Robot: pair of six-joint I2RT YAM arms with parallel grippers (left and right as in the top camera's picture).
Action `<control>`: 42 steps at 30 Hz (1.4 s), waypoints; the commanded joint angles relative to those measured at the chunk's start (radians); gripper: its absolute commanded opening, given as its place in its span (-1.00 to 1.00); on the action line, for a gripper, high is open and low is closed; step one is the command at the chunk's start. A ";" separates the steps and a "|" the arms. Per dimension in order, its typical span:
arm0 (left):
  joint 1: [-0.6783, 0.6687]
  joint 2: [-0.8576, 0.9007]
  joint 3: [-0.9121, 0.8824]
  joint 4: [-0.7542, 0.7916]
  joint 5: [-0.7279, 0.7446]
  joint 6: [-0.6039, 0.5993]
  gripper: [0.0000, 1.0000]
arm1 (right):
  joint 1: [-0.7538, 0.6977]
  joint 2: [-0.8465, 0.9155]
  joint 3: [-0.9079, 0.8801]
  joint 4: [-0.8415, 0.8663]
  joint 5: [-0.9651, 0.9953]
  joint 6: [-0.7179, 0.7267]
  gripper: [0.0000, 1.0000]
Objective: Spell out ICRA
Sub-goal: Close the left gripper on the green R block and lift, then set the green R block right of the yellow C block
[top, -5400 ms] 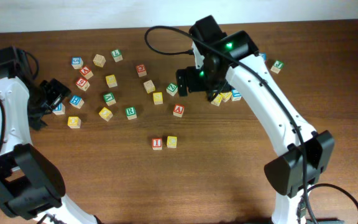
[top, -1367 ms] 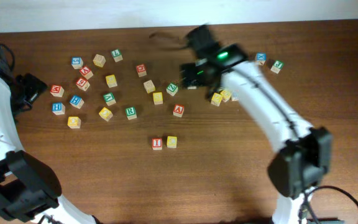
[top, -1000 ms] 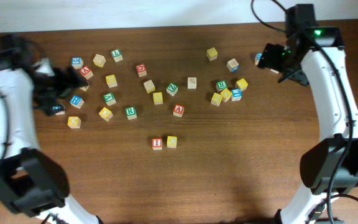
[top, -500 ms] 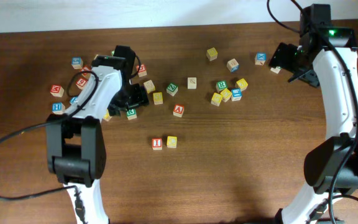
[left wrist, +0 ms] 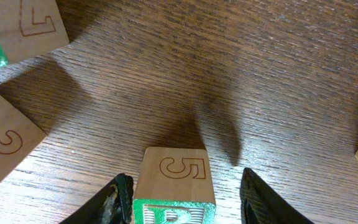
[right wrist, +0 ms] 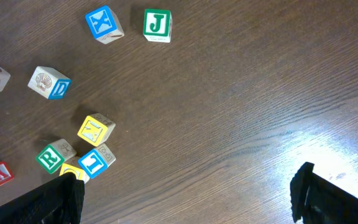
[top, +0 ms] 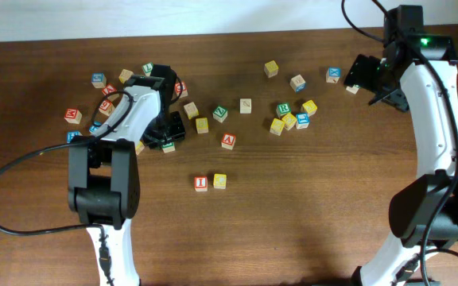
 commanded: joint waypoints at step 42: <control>-0.468 0.013 -0.015 -0.100 0.120 -0.089 -0.20 | 0.005 -0.010 0.011 0.000 0.005 0.001 0.96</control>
